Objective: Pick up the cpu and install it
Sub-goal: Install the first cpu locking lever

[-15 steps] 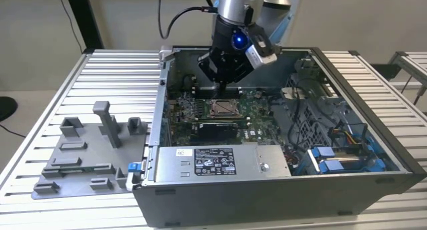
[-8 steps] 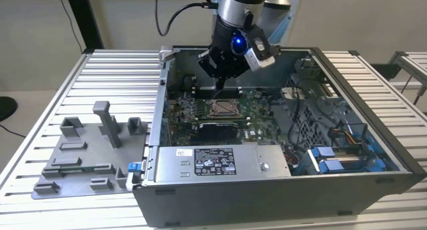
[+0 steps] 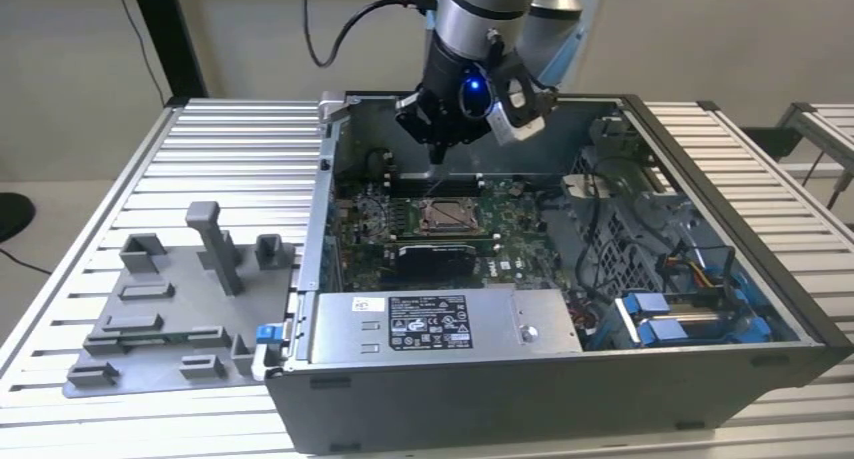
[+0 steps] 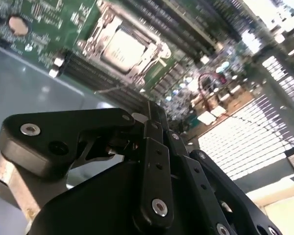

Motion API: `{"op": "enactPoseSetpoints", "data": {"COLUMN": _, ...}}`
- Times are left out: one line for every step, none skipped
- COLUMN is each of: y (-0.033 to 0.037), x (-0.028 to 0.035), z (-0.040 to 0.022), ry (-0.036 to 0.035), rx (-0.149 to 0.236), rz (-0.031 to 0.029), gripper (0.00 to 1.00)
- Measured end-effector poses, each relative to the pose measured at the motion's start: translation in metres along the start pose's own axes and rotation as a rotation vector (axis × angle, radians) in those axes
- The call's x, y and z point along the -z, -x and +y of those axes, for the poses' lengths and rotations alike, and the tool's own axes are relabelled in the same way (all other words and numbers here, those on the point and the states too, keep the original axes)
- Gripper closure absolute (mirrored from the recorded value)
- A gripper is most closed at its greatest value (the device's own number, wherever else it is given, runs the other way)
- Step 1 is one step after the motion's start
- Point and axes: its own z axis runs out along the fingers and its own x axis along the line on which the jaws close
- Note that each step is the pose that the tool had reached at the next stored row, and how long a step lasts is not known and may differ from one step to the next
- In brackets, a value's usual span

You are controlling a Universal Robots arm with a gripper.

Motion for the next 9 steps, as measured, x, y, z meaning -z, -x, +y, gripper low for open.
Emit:
{"op": "enactPoseSetpoints", "data": {"y": -0.0002, "x": -0.0016, "z": 0.0006, "ry": 0.0022, "rx": 0.000, "rz": -0.0001, "gripper": 1.00}}
{"op": "enactPoseSetpoints", "data": {"y": -0.0005, "x": -0.0036, "z": 0.0016, "ry": 0.0027, "rx": 0.000, "rz": 0.0000, "gripper": 1.00}}
{"op": "enactPoseSetpoints", "data": {"y": -0.0011, "x": -0.0059, "z": 0.0027, "ry": 0.0028, "rx": 0.000, "rz": 0.0000, "gripper": 1.00}}
{"op": "enactPoseSetpoints", "data": {"y": -0.0016, "x": -0.0083, "z": 0.0040, "ry": 0.0028, "rx": 0.000, "rz": 0.0000, "gripper": 1.00}}
{"op": "enactPoseSetpoints", "data": {"y": -0.0021, "x": -0.0106, "z": 0.0053, "ry": 0.0031, "rx": 0.000, "rz": -0.0001, "gripper": 1.00}}
{"op": "enactPoseSetpoints", "data": {"y": -0.0025, "x": -0.0129, "z": 0.0065, "ry": 0.0031, "rx": 0.000, "rz": -0.0001, "gripper": 1.00}}
{"op": "enactPoseSetpoints", "data": {"y": -0.0031, "x": -0.0151, "z": 0.0076, "ry": 0.0032, "rx": 0.001, "rz": -0.0010, "gripper": 1.00}}
{"op": "enactPoseSetpoints", "data": {"y": -0.0040, "x": -0.0174, "z": 0.0087, "ry": 0.0032, "rx": 0.001, "rz": -0.0019, "gripper": 1.00}}
{"op": "enactPoseSetpoints", "data": {"y": -0.0049, "x": -0.0196, "z": 0.0097, "ry": 0.0032, "rx": 0.002, "rz": -0.0031, "gripper": 1.00}}
